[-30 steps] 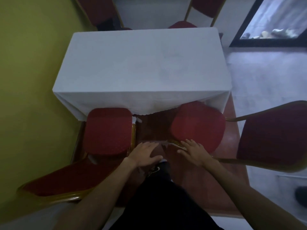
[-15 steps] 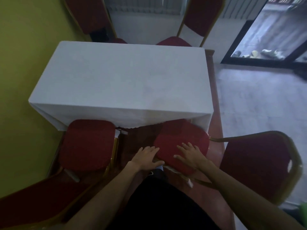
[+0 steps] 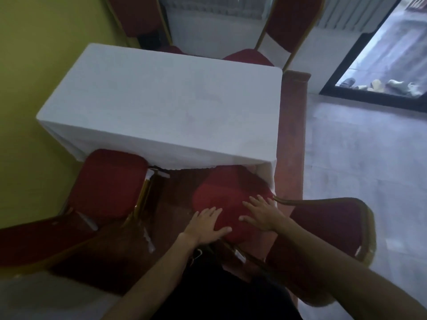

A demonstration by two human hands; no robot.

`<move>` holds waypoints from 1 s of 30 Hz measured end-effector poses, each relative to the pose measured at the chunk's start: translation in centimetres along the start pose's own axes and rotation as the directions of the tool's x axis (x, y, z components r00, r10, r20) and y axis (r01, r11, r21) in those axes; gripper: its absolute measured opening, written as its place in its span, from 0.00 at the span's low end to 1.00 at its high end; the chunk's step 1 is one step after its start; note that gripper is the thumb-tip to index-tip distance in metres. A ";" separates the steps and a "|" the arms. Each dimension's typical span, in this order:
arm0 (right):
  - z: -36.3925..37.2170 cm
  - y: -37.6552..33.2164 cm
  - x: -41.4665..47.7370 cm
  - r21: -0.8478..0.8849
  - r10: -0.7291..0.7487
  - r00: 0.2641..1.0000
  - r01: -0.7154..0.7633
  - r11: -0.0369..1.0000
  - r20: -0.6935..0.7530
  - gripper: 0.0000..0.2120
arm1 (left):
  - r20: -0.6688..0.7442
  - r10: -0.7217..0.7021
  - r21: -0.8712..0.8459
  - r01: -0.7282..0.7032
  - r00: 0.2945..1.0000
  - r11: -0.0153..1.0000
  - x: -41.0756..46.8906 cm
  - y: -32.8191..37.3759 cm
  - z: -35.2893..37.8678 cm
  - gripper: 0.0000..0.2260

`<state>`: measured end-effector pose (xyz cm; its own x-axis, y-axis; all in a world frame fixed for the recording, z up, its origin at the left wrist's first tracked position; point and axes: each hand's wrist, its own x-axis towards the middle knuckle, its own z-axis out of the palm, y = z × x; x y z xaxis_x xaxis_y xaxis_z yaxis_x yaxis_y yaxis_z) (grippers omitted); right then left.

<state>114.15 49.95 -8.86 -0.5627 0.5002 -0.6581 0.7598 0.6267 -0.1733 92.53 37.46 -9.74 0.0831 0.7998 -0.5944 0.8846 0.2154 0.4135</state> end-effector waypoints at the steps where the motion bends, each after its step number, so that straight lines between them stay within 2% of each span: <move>1: 0.2 1.7 -0.6 -0.041 -0.035 0.999 0.036 0.999 0.008 0.60 | -0.004 -0.024 -0.023 0.023 1.000 0.999 -0.2 1.6 1.0 0.41; 6: 0.2 9.1 -5.1 -0.210 -0.179 0.983 0.181 0.961 0.027 0.43 | -0.088 -0.125 -0.156 0.110 0.988 0.982 -1.5 10.8 6.1 0.41; 14: -2.2 19.2 -14.5 -0.209 -0.367 0.930 0.358 0.910 -0.005 0.38 | -0.193 -0.198 -0.389 0.111 0.961 0.914 -3.6 24.2 10.1 0.47; 18: -3.5 23.1 -17.9 -0.211 -0.415 0.908 0.417 0.884 0.055 0.40 | -0.224 -0.154 -0.344 0.069 0.962 0.936 -4.1 28.7 10.7 0.45; 23: -2.5 27.6 -18.4 -0.309 -0.452 0.880 0.475 0.824 0.147 0.44 | -0.127 -0.111 -0.315 0.066 0.986 0.947 -2.9 31.6 13.9 0.44; 26: -2.0 28.9 -17.9 -0.345 -0.453 0.874 0.486 0.803 0.177 0.42 | -0.046 -0.113 -0.314 0.093 0.993 0.945 -2.1 32.0 15.5 0.44; 30: -1.7 30.1 -16.8 -0.333 -0.531 0.834 0.549 0.767 0.152 0.33 | -0.050 -0.115 -0.299 0.095 0.992 0.950 -1.2 32.3 16.6 0.43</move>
<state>145.89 61.41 -1.80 -0.8228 -0.0066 -0.5683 0.1649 0.9541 -0.2498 128.65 34.21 -7.12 -0.0427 0.7968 -0.6028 0.7110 0.4481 0.5420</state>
